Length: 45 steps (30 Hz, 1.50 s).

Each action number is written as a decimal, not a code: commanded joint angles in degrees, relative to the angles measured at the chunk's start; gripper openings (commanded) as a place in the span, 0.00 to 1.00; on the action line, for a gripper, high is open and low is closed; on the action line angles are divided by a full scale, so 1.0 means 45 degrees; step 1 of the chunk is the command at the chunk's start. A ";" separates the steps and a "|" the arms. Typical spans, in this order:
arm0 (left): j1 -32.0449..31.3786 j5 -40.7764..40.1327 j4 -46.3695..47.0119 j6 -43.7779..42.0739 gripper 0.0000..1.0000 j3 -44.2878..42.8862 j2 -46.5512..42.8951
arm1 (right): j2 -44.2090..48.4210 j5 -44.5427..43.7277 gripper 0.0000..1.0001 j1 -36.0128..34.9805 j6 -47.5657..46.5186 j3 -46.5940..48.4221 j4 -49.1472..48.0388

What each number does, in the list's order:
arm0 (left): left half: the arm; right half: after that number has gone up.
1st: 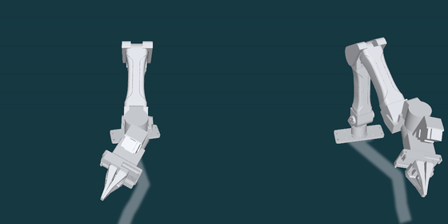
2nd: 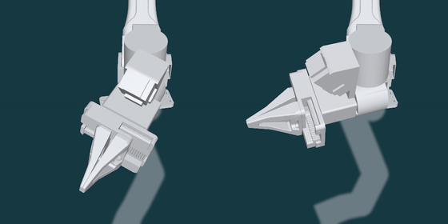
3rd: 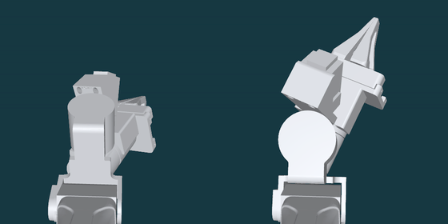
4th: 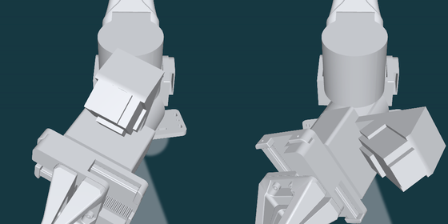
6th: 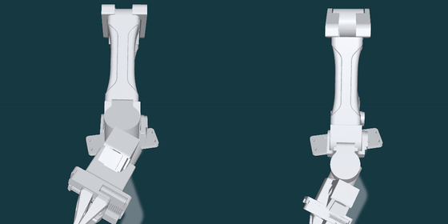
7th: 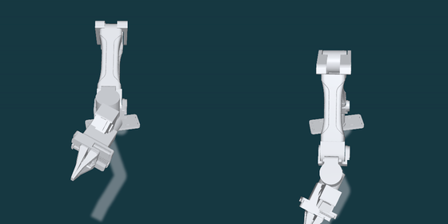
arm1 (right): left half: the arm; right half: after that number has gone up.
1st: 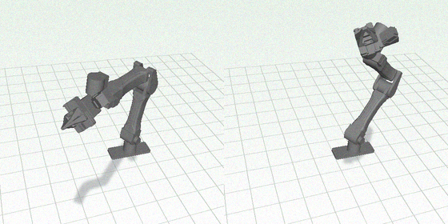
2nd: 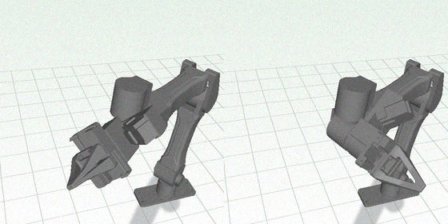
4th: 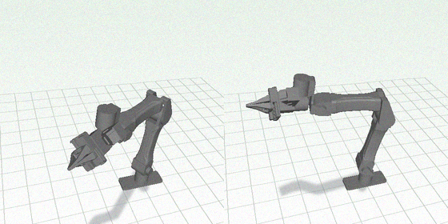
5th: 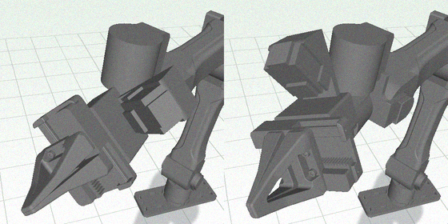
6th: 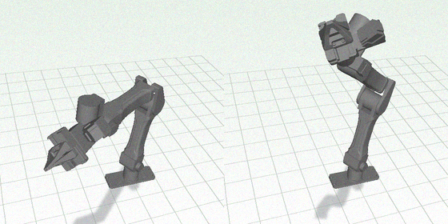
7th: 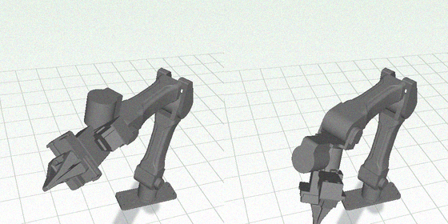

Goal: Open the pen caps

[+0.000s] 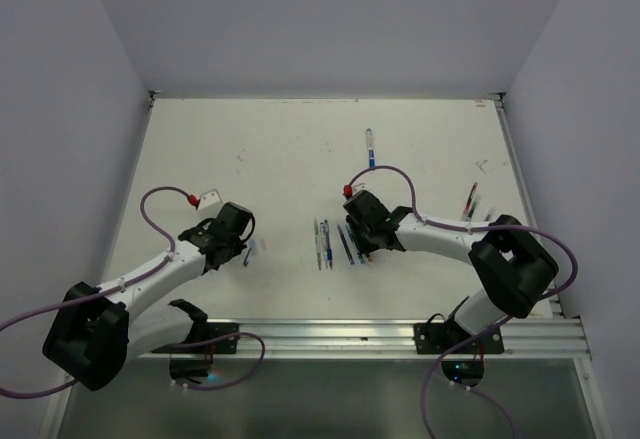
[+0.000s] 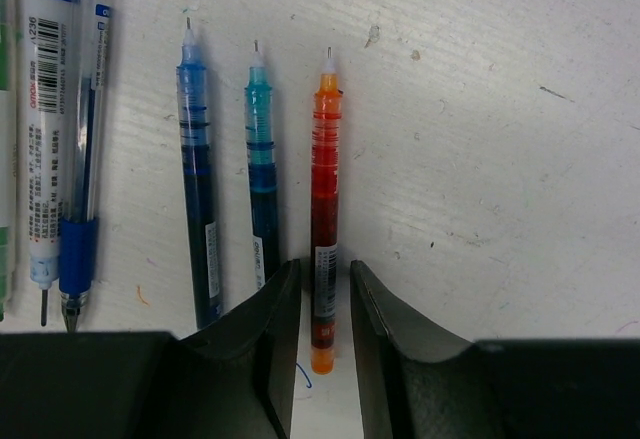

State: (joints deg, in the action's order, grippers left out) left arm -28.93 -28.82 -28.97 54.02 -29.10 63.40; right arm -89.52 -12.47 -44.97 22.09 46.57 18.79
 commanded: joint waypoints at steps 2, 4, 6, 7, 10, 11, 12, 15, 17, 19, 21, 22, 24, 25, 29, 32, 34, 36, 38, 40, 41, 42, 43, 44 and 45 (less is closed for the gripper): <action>0.0061 -0.0628 0.0324 0.0281 0.06 0.0158 -0.0123 | -0.0010 0.0036 0.32 0.0033 0.0170 -0.0055 -0.0347; 0.0081 -0.0453 0.0597 0.0184 0.06 0.0178 -0.0065 | -0.0030 0.0036 0.35 0.0033 0.0170 -0.0036 -0.0347; 0.0081 -0.0393 0.0812 0.0105 0.06 0.0198 0.0032 | -0.0049 -0.0002 0.38 0.0033 0.0190 0.0003 -0.0347; 0.0061 -0.0315 0.0871 0.0066 0.06 0.0198 0.0110 | -0.0049 -0.0022 0.40 0.0033 0.0170 0.0004 -0.0347; 0.0061 -0.0334 0.0950 0.0027 0.06 0.0120 0.0423 | -0.0030 -0.0022 0.42 0.0032 0.0189 0.0023 -0.0327; 0.0061 -0.0315 0.0950 0.0008 0.07 0.0081 0.0559 | -0.0030 -0.0041 0.43 0.0033 0.0190 0.0023 -0.0327; 0.0061 -0.0315 0.0988 0.0027 0.08 0.0100 0.0638 | -0.0010 -0.0080 0.43 0.0033 0.0190 0.0004 -0.0308; 0.0061 -0.0237 0.1144 0.0008 0.13 0.0178 0.0755 | 0.0068 -0.0100 0.44 0.0032 0.0209 0.0004 -0.0288; 0.0061 -0.0217 0.1184 -0.0012 0.20 0.0256 0.0814 | 0.0107 -0.0100 0.44 0.0033 0.0209 0.0023 -0.0288; 0.0061 -0.0236 0.1204 0.0007 0.24 0.0217 0.0912 | 0.0088 -0.0061 0.45 0.0052 0.0228 0.0043 -0.0288; 0.0061 -0.0256 0.1243 0.0007 0.26 0.0237 0.1009 | 0.0126 -0.0042 0.45 0.0013 0.0209 0.0043 -0.0269; 0.0061 -0.0256 0.1281 0.0027 0.28 0.0256 0.1010 | 0.0127 -0.0042 0.45 0.0032 0.0209 0.0043 -0.0268; 0.0061 -0.0217 0.1321 0.0046 0.31 0.0295 0.1049 | 0.0204 -0.0061 0.45 0.0033 0.0209 0.0004 -0.0230; 0.0061 -0.0198 0.1340 0.0027 0.32 0.0295 0.1049 | 0.0224 -0.0100 0.45 0.0033 0.0209 0.0004 -0.0229; 0.0061 -0.0217 0.1321 0.0046 0.34 0.0256 0.1049 | 0.0244 -0.0119 0.45 0.0033 0.0209 -0.0055 -0.0249; 0.0061 -0.0217 0.1243 0.0046 0.35 0.0179 0.1068 | 0.0224 -0.0100 0.45 0.0033 0.0190 -0.0036 -0.0249; 0.0061 -0.0237 0.1223 0.0027 0.36 0.0159 0.1029 | 0.0224 -0.0081 0.45 0.0033 0.0190 0.0003 -0.0249; 0.0061 -0.0237 0.1146 0.0027 0.36 0.0100 0.0932 | 0.0224 -0.0042 0.45 0.0033 0.0170 0.0023 -0.0249; 0.0061 -0.0197 0.1029 0.0008 0.36 -0.0094 0.0854 | 0.0224 -0.0042 0.45 0.0033 0.0150 0.0101 -0.0190; 0.0061 -0.0178 0.0892 -0.0051 0.36 -0.0251 0.0737 | 0.0244 -0.0042 0.45 0.0052 0.0131 0.0160 -0.0132; 0.0061 -0.0197 0.0795 -0.0051 0.37 -0.0387 0.0640 | 0.0302 -0.0042 0.45 0.0033 0.0131 0.0218 -0.0132; 0.0061 -0.0197 0.0716 -0.0090 0.37 -0.0466 0.0600 | 0.0302 -0.0042 0.45 0.0033 0.0131 0.0257 -0.0074; 0.0061 -0.0197 0.0657 -0.0110 0.37 -0.0621 0.0541 | 0.0341 -0.0022 0.45 0.0033 0.0092 0.0296 -0.0054; 0.0061 -0.0197 0.0541 -0.0129 0.37 -0.0700 0.0444 | 0.0399 -0.0022 0.45 0.0052 0.0092 0.0393 0.0004; 0.0061 -0.0159 0.0520 -0.0168 0.37 -0.0778 0.0385 | 0.0419 -0.0022 0.45 0.0033 0.0073 0.0471 0.0102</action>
State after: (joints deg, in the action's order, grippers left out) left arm -28.93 -28.25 -25.98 53.78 -29.36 66.96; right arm -89.60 -12.43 -44.97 22.26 46.65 18.72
